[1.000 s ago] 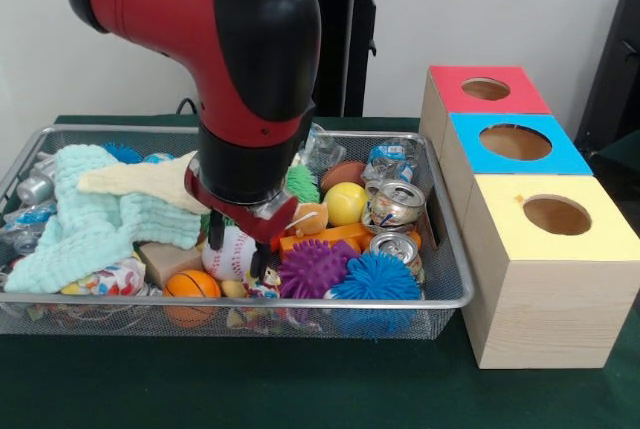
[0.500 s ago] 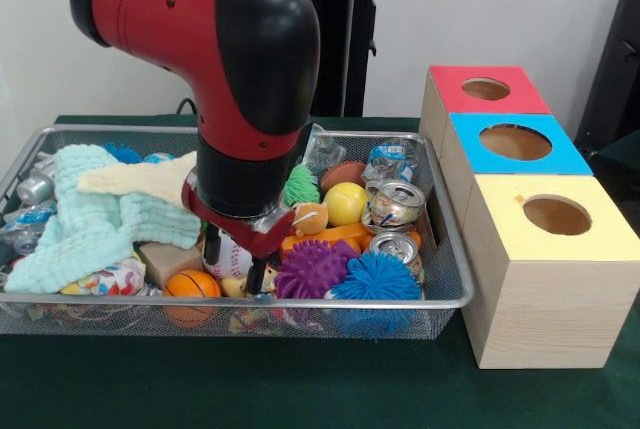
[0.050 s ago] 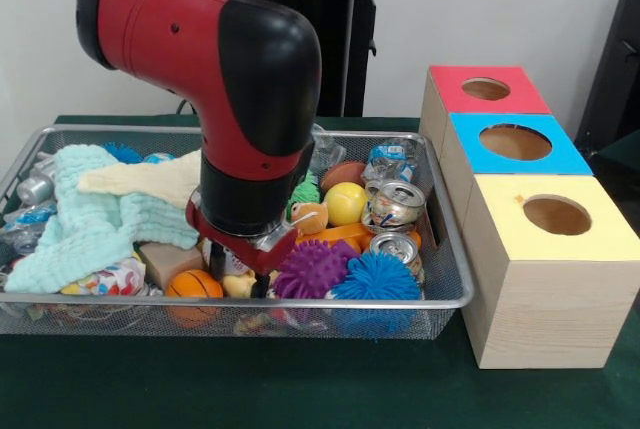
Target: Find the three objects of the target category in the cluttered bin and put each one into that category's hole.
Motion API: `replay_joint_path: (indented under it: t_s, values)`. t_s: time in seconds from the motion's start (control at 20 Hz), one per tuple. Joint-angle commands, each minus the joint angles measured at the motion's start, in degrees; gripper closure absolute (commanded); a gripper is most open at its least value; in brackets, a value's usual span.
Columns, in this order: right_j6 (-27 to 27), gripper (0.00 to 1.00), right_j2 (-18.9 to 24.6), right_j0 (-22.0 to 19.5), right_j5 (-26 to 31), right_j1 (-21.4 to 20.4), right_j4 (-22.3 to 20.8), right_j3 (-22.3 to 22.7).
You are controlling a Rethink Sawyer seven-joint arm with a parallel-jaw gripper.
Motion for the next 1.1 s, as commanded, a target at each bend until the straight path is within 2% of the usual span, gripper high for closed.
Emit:
replay_joint_path:
  t_s: [0.05, 0.6, 0.9, 1.1]
  values:
    - [17.18, 0.00, 2.73, 1.48, -4.95, 4.46, 2.44, 2.46]
    - [19.09, 0.00, 1.59, 4.11, -4.37, 0.67, 3.48, 7.78]
    - [14.06, 0.00, 4.94, 1.20, -8.89, 0.02, 4.05, 10.95]
    - [13.35, 0.00, 4.58, 1.21, -10.69, -1.96, 4.16, 13.86]
